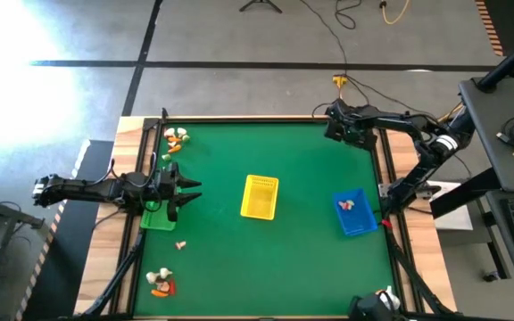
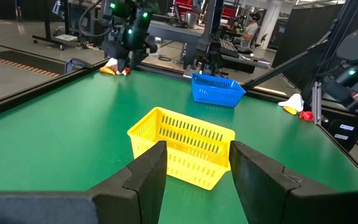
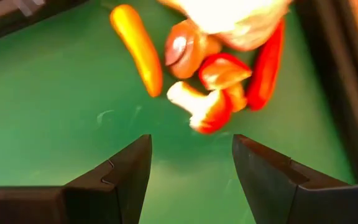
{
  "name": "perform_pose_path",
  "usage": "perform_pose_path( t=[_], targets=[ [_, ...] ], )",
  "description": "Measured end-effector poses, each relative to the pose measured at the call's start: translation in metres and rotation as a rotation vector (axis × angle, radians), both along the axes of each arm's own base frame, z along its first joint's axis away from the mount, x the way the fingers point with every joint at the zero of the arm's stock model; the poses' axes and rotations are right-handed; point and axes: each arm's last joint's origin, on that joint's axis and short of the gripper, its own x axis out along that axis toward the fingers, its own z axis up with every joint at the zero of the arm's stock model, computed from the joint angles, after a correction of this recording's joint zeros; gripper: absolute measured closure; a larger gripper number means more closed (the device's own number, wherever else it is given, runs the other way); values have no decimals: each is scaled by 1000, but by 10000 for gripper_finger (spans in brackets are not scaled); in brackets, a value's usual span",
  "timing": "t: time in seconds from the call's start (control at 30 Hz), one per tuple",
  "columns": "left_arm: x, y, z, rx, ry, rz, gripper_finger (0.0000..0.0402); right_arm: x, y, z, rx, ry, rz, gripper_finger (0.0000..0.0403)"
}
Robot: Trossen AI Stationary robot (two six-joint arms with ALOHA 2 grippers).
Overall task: Sort produce into baskets
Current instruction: Put the red mushroom into the blue bin
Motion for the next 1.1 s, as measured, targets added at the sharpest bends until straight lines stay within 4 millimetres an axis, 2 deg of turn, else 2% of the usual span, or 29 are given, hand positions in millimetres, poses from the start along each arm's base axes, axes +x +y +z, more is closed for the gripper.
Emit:
perform_pose_path(
  t=[0.2,0.33,0.6,0.77,0.87,0.93,1.1],
  targets=[
    [0,0,0,0,0,0,243,-1,-4,-6,-22,57,-14,192],
    [0,0,0,0,0,0,243,2,-8,-16,-20,56,-22,215],
    [0,0,0,0,0,0,243,3,-9,-19,-10,52,-14,310],
    [0,0,0,0,0,0,243,8,0,-5,-31,20,26,361],
    [0,0,0,0,0,0,243,17,13,10,-43,-10,128,366],
    [0,0,0,0,0,0,243,25,30,22,-42,-26,210,366],
    [0,0,0,0,0,0,243,47,100,55,24,-120,441,367]
  ],
)
